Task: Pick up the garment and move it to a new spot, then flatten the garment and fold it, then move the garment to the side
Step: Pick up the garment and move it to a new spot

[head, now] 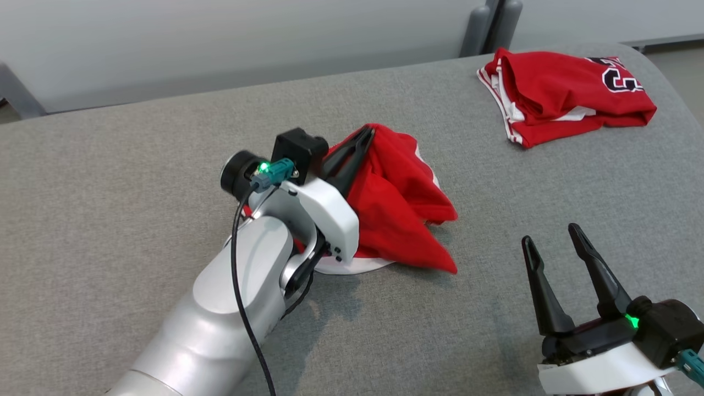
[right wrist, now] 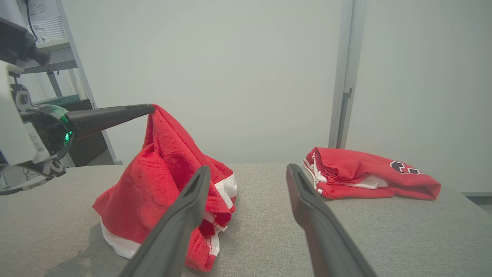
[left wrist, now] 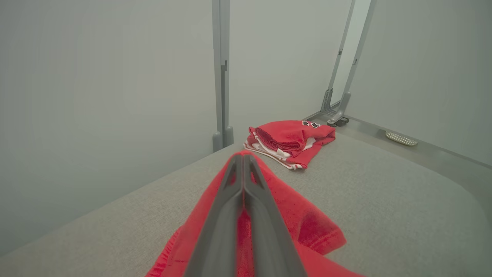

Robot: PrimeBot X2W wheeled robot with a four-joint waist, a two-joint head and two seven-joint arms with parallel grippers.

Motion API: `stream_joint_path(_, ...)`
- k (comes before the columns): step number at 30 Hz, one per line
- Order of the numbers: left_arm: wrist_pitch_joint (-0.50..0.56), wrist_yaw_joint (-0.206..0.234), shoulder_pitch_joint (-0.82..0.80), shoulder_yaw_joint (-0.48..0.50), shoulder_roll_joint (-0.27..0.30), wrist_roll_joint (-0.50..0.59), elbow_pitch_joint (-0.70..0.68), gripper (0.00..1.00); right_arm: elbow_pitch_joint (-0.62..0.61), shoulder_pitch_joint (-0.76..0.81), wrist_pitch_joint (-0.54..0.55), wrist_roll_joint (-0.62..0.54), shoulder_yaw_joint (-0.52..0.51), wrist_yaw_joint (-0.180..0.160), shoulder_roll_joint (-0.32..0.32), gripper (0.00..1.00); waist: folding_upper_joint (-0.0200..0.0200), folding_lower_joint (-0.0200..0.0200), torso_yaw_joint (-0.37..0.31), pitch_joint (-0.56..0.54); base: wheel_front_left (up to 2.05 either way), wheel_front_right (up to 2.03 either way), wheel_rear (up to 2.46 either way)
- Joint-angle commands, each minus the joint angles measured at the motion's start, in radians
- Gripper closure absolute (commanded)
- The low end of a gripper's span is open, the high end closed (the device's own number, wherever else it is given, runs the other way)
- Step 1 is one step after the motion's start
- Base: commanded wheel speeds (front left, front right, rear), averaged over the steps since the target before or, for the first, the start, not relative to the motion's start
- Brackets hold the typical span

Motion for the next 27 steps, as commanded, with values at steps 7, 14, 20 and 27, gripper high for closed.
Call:
stream_joint_path(7,-0.059,-0.010,-0.045,-0.107,0.023,-0.096,0.097,0.59,-0.020,-0.068,-0.010,0.001,0.038,0.003,0.005,0.00,0.0000,0.0000,-0.033,0.067,0.00,0.00,0.00)
stream_joint_path(14,-0.099,0.011,-0.108,-0.175,0.023,-0.152,0.156,0.00,-0.011,-0.078,-0.010,0.002,0.032,0.003,0.012,0.00,0.0000,0.0000,-0.035,0.084,0.00,0.00,0.00)
stream_joint_path(20,-0.113,0.023,-0.143,-0.191,0.023,-0.180,0.133,0.00,-0.004,-0.073,-0.010,0.004,0.027,0.003,0.016,0.00,0.0000,0.0000,-0.009,0.066,0.00,0.00,0.00)
stream_joint_path(27,-0.115,0.042,-0.116,-0.106,0.036,-0.147,0.006,0.00,-0.011,-0.060,-0.010,0.003,0.030,0.003,0.011,0.00,0.0000,0.0000,0.051,0.027,0.00,0.00,0.00)
